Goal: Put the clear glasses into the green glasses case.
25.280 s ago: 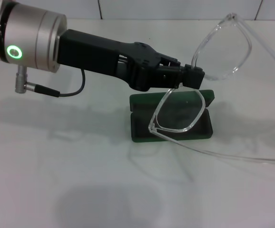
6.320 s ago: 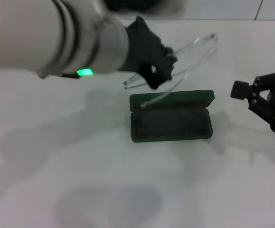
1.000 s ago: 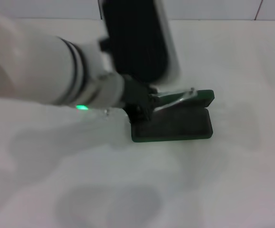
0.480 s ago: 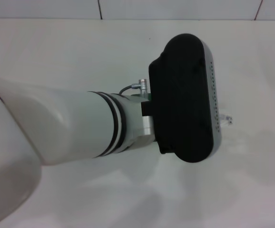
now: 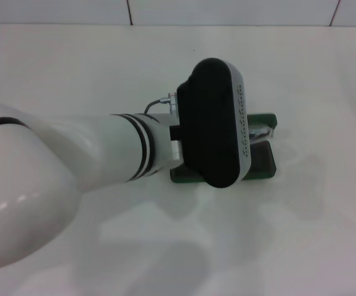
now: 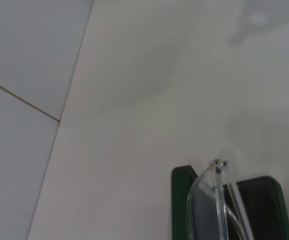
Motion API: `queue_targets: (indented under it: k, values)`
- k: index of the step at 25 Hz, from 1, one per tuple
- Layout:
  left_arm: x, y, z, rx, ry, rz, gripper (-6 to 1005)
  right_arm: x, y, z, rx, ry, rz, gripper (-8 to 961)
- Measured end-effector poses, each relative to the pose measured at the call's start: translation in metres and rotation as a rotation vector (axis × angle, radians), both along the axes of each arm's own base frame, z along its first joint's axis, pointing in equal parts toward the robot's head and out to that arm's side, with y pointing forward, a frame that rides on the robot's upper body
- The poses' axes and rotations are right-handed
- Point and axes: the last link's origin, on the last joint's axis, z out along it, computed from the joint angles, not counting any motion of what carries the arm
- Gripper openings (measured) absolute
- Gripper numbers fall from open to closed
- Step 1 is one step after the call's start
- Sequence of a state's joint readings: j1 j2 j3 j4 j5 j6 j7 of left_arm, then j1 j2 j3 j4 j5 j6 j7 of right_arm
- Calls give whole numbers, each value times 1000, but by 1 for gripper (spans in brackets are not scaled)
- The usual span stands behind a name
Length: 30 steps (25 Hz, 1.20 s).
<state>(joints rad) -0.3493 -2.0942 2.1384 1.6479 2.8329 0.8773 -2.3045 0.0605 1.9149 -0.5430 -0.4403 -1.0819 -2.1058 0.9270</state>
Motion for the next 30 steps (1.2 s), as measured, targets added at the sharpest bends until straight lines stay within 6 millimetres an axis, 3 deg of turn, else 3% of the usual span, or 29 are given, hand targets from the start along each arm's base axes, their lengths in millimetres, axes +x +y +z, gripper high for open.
queue_targets:
  k: [13, 30]
  values:
    - [-3, -4, -16, -24, 21, -82, 90, 1, 8, -1, -3, 7, -20, 6]
    - [-27, 4, -32, -14, 50, -94, 94, 0, 16, -3, -17, 8, -32, 6]
